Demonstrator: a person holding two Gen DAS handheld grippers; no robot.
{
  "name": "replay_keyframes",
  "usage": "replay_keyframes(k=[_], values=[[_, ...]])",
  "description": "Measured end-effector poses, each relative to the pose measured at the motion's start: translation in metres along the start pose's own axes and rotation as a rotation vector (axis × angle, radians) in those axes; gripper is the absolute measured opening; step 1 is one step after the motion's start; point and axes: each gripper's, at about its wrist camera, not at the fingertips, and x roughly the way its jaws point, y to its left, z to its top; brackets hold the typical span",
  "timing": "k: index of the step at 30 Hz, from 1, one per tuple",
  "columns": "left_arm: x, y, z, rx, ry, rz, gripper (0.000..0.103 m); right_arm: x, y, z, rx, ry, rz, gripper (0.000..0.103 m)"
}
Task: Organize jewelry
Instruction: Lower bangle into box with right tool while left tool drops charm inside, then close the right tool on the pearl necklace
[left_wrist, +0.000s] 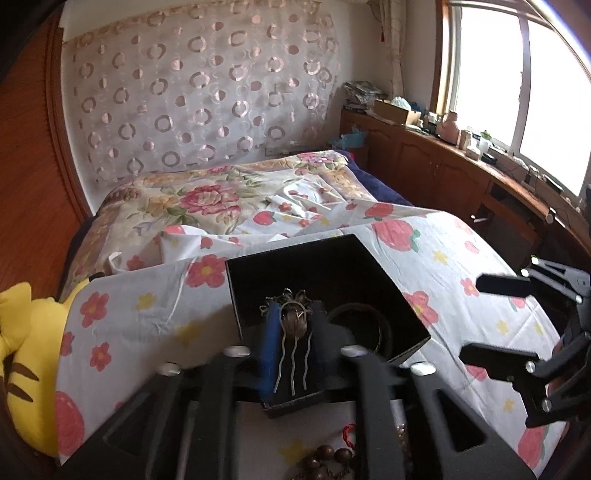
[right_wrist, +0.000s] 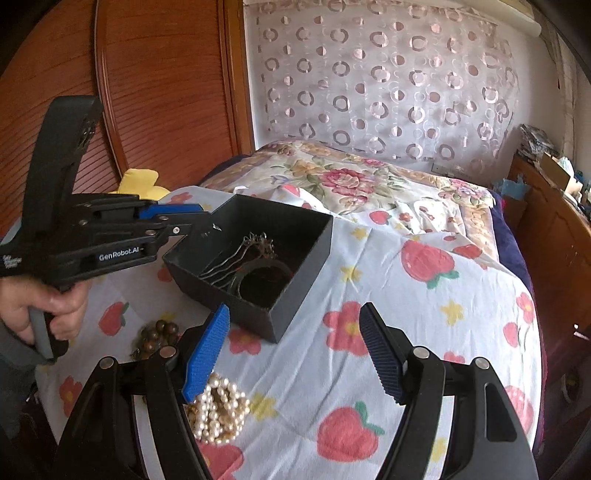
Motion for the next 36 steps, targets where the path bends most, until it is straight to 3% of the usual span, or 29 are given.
replay_keyframes(k=[1, 3, 12, 15, 23, 36], values=[[-0.001, 0.001, 0.000, -0.004, -0.005, 0.001, 0.041, -0.001, 0.000, -0.002, 0.003, -0.002, 0.003, 0.075], [-0.005, 0.002, -0.003, -0.009, -0.014, 0.007, 0.044, -0.005, 0.000, -0.007, 0.011, -0.006, 0.012, 0.075], [-0.045, 0.012, -0.037, -0.041, -0.057, 0.002, 0.075, -0.020, 0.005, -0.031, 0.045, -0.019, 0.068, 0.075], [-0.057, 0.015, -0.053, -0.049, -0.065, 0.003, 0.084, -0.020, 0.011, -0.039, 0.030, -0.008, 0.078, 0.064], [-0.080, 0.020, -0.094, -0.077, -0.061, 0.008, 0.088, -0.017, 0.039, -0.055, -0.033, 0.037, 0.111, 0.043], [-0.098, 0.012, -0.118, -0.059, -0.063, 0.024, 0.088, 0.010, 0.056, -0.057, -0.048, 0.101, 0.100, 0.041]])
